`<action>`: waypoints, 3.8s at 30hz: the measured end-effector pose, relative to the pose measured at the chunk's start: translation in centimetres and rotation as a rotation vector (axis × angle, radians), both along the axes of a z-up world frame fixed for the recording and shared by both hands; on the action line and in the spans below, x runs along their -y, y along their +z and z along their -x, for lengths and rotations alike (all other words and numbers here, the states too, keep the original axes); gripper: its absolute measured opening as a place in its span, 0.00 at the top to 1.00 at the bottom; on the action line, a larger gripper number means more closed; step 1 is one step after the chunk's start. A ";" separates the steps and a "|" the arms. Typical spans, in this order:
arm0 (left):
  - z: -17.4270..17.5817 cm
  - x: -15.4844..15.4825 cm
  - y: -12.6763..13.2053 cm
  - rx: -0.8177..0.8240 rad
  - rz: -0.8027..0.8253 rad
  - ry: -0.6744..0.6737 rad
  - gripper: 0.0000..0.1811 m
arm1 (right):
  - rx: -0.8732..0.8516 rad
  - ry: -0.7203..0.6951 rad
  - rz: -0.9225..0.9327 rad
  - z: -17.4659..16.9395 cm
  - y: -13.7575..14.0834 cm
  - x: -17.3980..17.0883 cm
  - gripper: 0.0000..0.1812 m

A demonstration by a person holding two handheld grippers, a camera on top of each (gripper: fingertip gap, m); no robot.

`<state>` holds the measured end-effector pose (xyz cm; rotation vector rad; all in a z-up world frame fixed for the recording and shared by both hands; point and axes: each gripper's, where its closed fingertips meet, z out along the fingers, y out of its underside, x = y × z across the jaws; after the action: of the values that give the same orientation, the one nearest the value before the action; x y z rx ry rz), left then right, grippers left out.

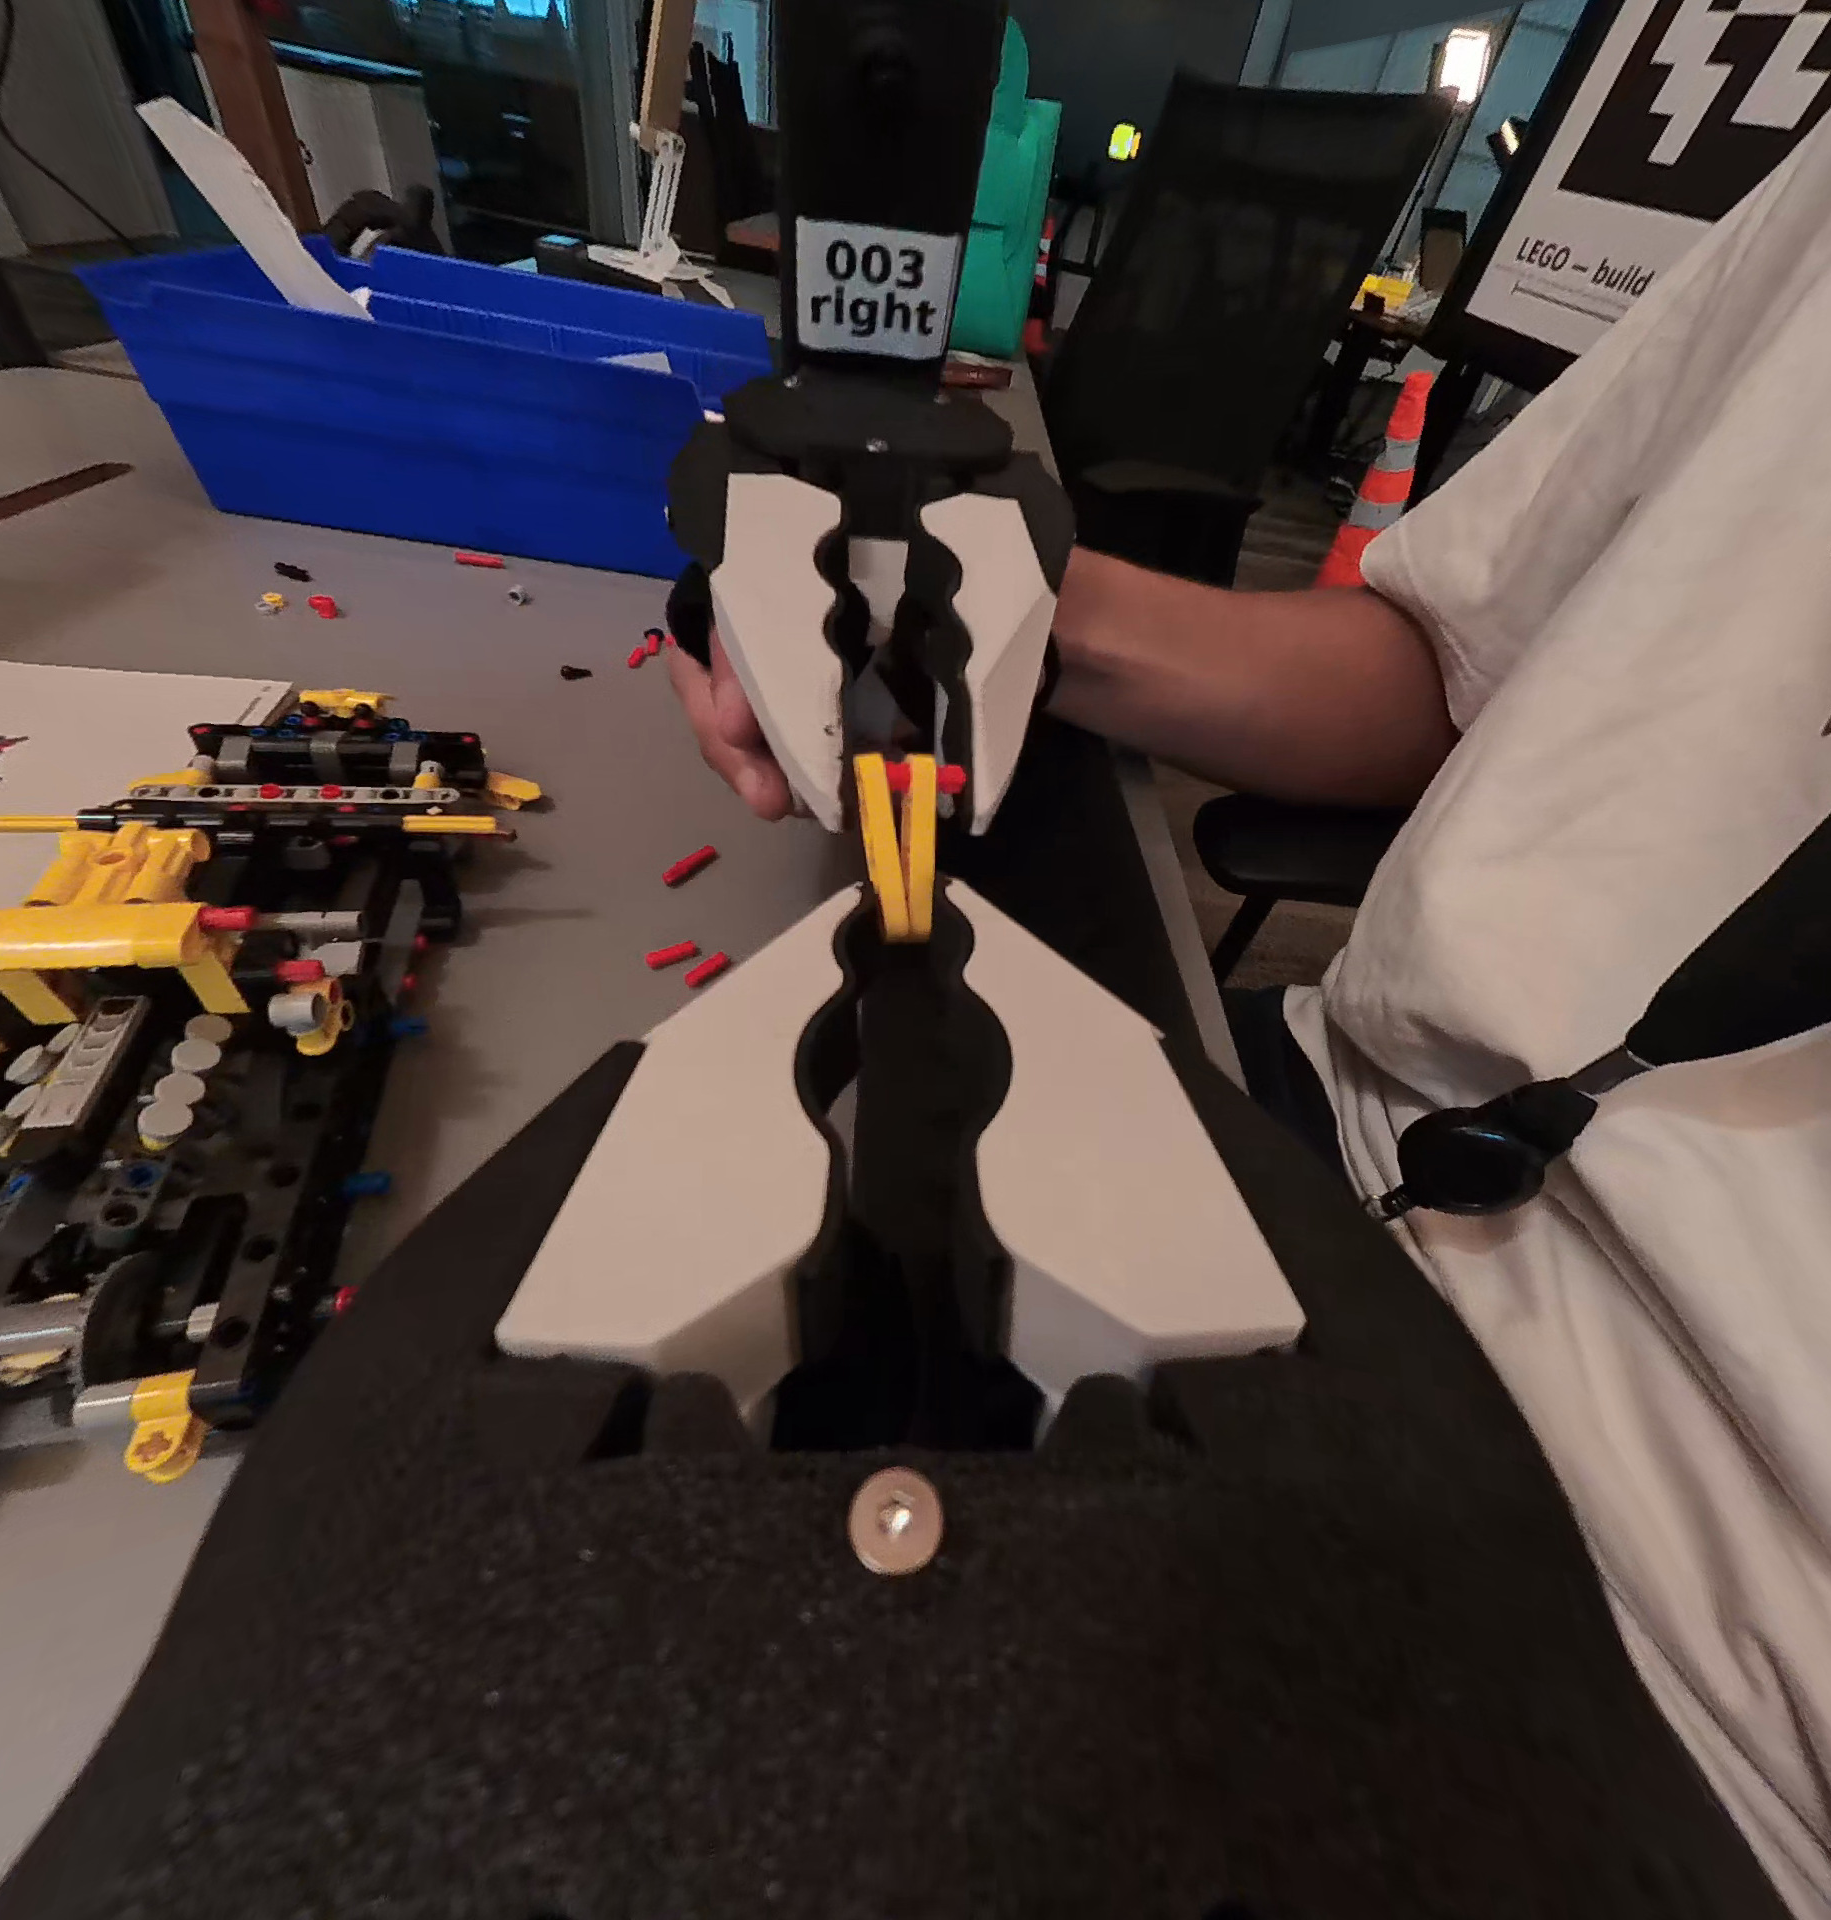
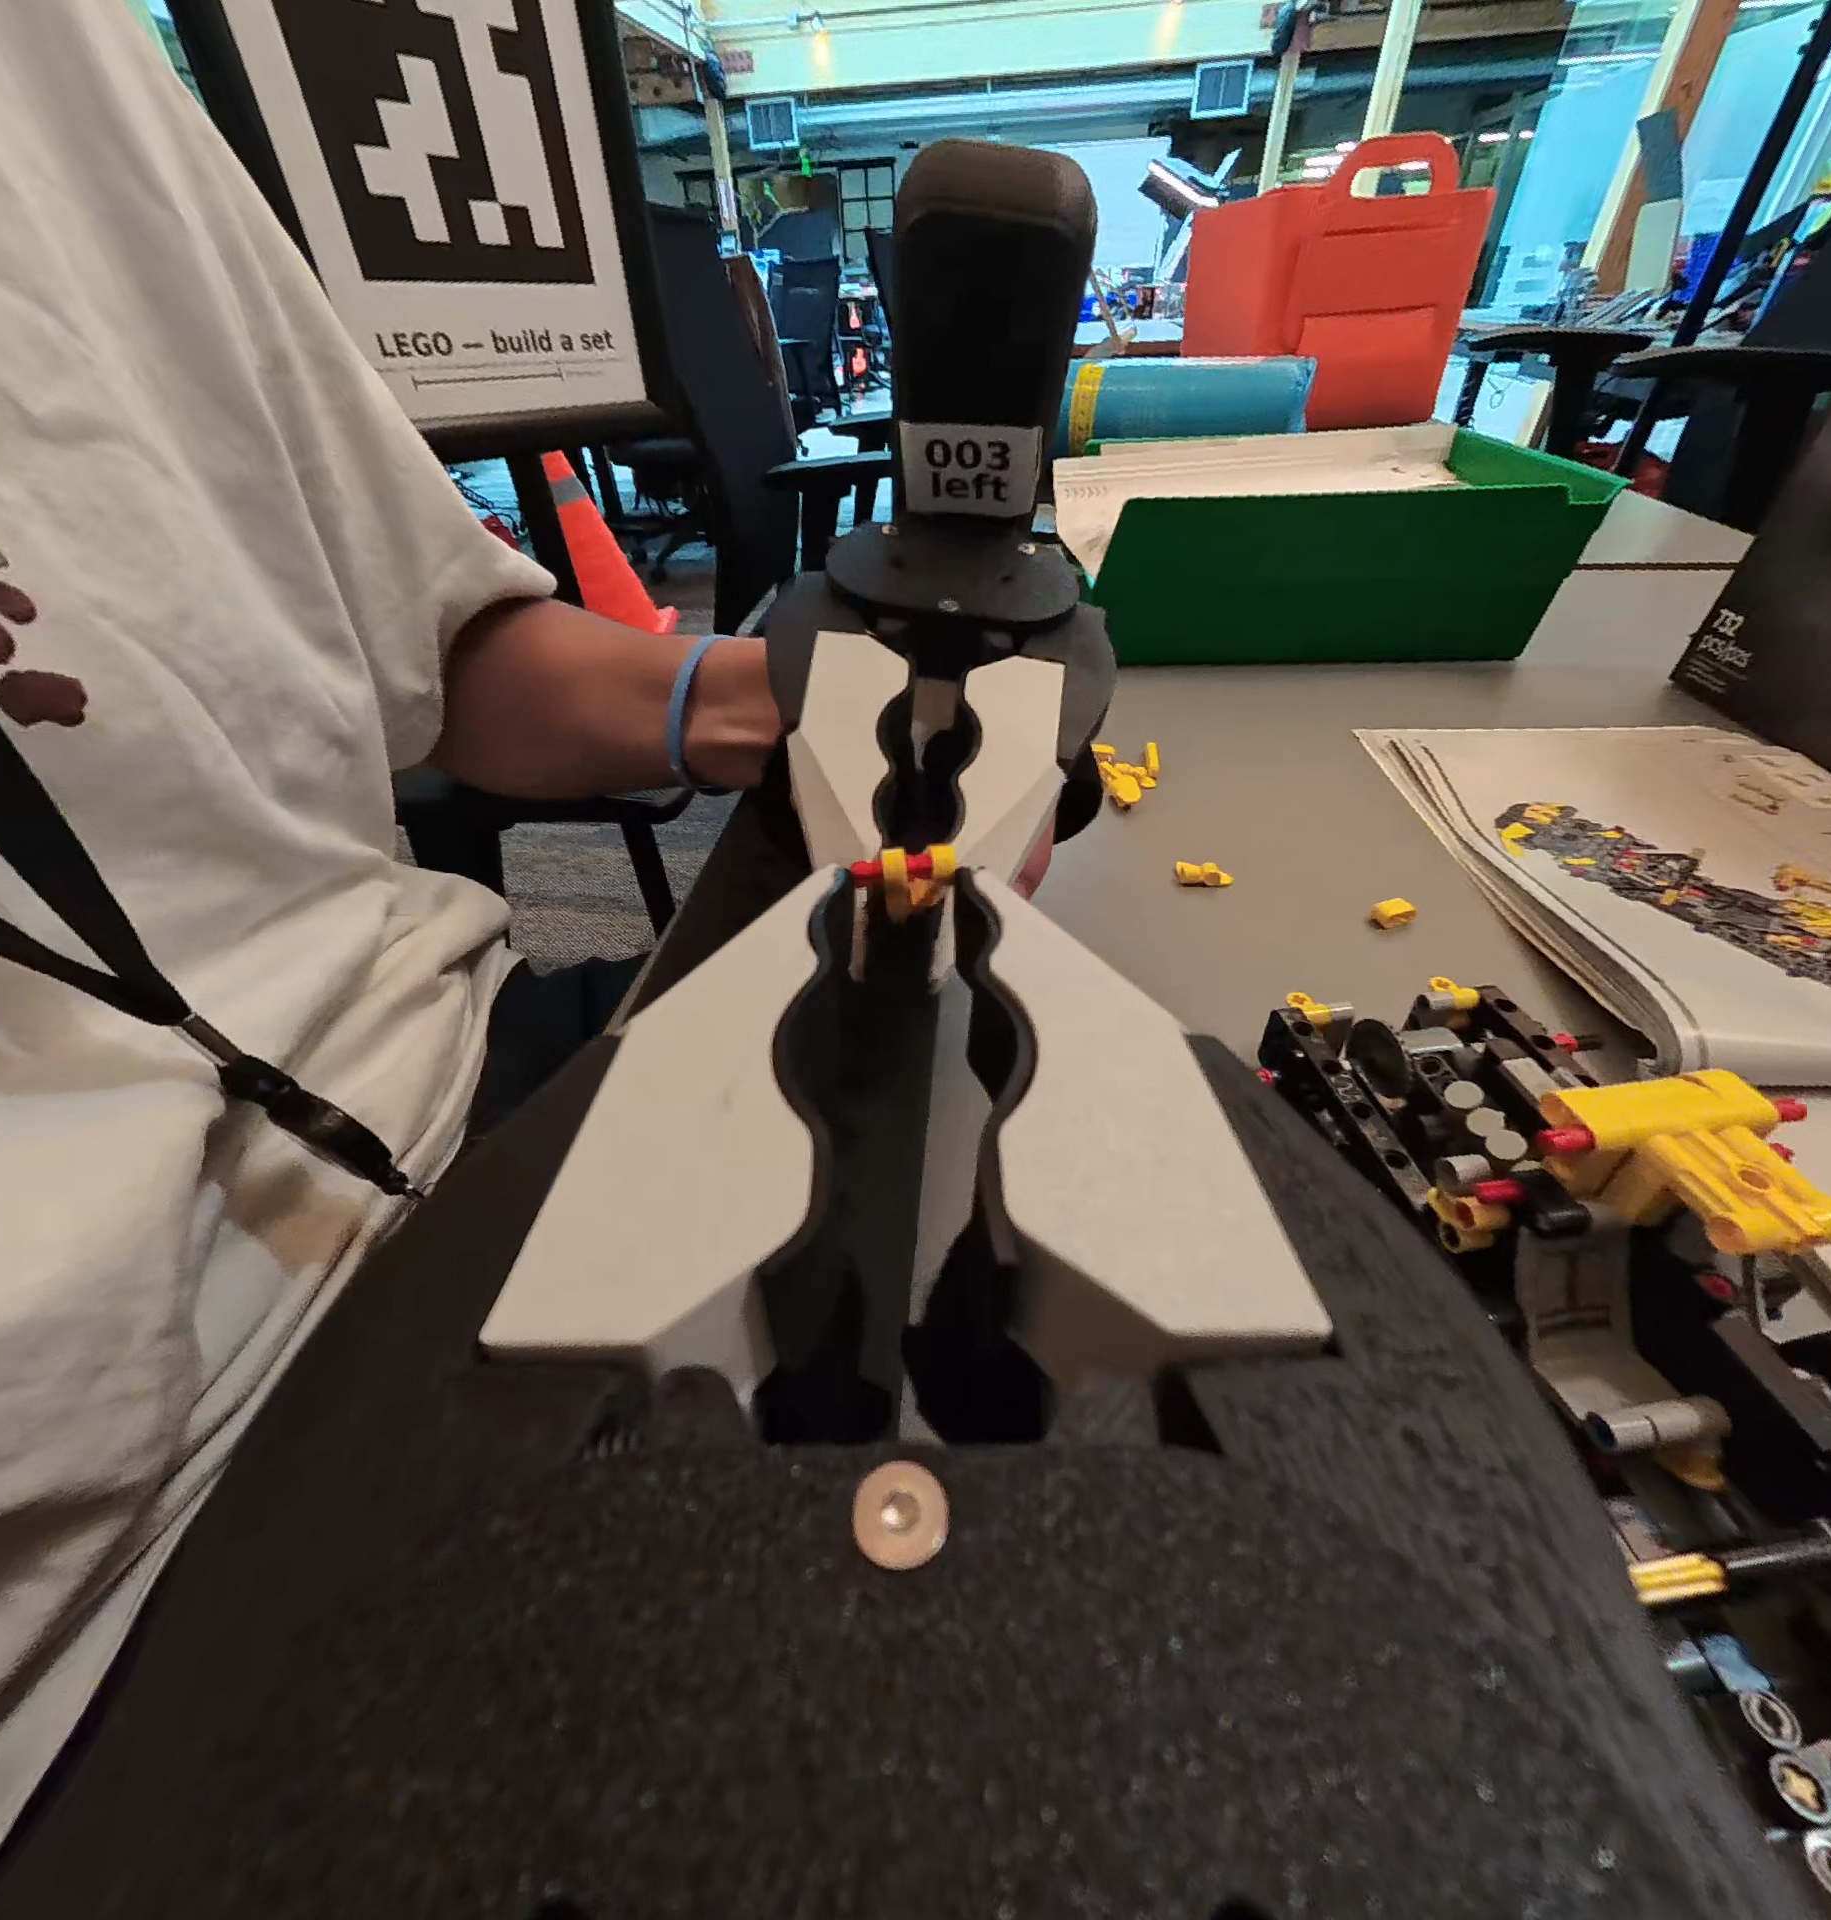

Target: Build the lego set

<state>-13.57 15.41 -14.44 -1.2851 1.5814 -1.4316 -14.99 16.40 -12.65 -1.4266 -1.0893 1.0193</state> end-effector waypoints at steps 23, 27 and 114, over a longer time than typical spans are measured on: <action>-1.1 -3.2 -2.0 -0.040 -0.322 0.242 0.95 | 0.159 -0.189 -0.067 -0.8 -2.6 -2.5 0.90; -1.0 -3.3 -2.8 -0.072 -0.328 0.233 0.95 | 0.211 -0.214 -0.151 -0.8 -3.2 -2.6 0.90; -0.5 -4.9 -8.3 -0.335 -0.971 0.264 0.96 | 0.872 -0.300 -0.470 -1.1 -9.0 -3.5 0.95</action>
<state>-13.08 20.26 -22.70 -1.0669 1.8604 -0.1778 -13.90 19.87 -21.61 -1.5865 -1.5267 -0.1345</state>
